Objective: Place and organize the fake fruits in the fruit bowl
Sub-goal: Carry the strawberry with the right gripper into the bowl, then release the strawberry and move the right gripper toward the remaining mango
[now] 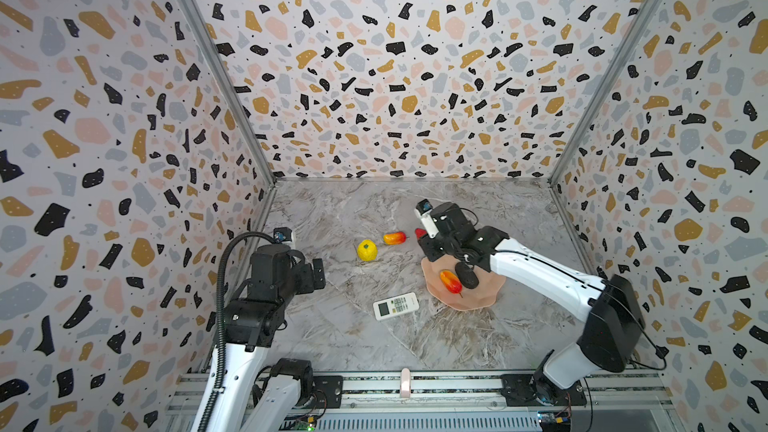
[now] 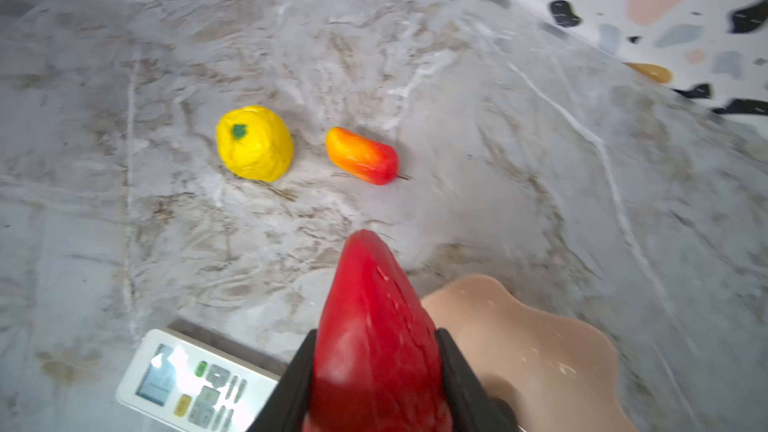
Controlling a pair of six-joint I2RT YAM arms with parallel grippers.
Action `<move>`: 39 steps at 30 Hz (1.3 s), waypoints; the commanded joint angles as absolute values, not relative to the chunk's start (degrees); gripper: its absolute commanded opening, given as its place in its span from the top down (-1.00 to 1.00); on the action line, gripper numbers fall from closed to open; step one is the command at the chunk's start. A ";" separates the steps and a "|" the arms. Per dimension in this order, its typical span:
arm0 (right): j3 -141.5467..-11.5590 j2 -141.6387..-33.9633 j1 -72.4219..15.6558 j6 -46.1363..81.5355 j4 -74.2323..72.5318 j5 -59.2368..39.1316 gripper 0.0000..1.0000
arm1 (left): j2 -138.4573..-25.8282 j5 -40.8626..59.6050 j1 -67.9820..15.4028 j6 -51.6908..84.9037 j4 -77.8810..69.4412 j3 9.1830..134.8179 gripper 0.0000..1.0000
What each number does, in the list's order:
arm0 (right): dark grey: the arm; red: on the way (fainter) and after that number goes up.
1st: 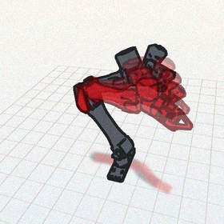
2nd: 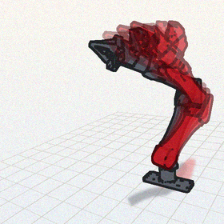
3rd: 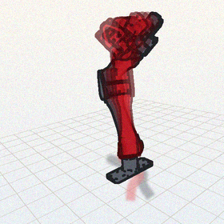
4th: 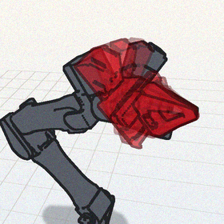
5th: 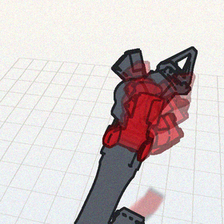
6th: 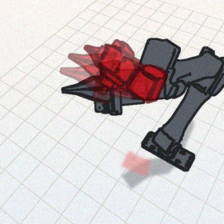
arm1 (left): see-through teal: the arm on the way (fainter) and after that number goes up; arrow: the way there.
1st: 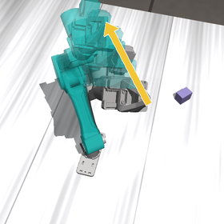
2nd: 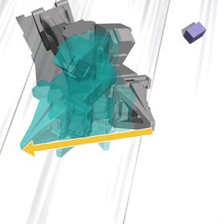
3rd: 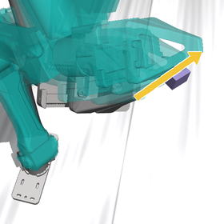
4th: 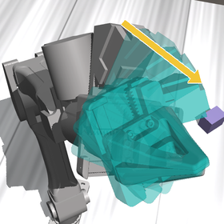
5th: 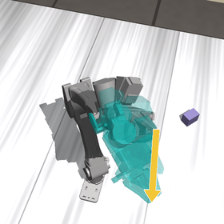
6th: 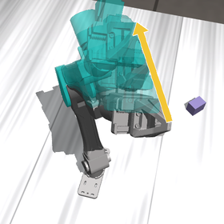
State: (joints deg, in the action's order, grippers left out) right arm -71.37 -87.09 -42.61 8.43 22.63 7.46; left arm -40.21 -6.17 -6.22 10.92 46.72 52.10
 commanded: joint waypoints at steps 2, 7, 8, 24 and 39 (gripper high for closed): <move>-62.74 -80.61 -36.44 7.81 28.29 11.20 0.52 | -40.25 -4.92 -6.33 10.37 46.19 51.50 -0.99; -55.62 -75.33 -30.37 7.59 28.26 11.26 0.53 | -40.43 -4.75 -6.33 10.35 46.23 51.50 -0.99; -54.77 -75.38 -29.70 7.40 28.14 11.32 0.54 | -40.42 -4.67 -6.33 10.32 46.23 51.50 -0.99; -52.82 -83.04 -28.02 7.27 25.37 12.13 0.24 | -39.55 -4.75 -6.33 10.35 46.30 51.47 -0.99; -58.18 -82.04 -28.32 7.09 27.91 12.04 -0.53 | -39.57 -4.57 -6.33 10.28 46.26 51.43 -0.99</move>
State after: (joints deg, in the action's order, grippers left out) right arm -54.00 -83.70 -27.79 7.22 26.37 11.84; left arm -39.92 -5.08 -6.22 10.92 46.70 52.10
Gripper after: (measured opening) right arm 0.758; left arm 0.995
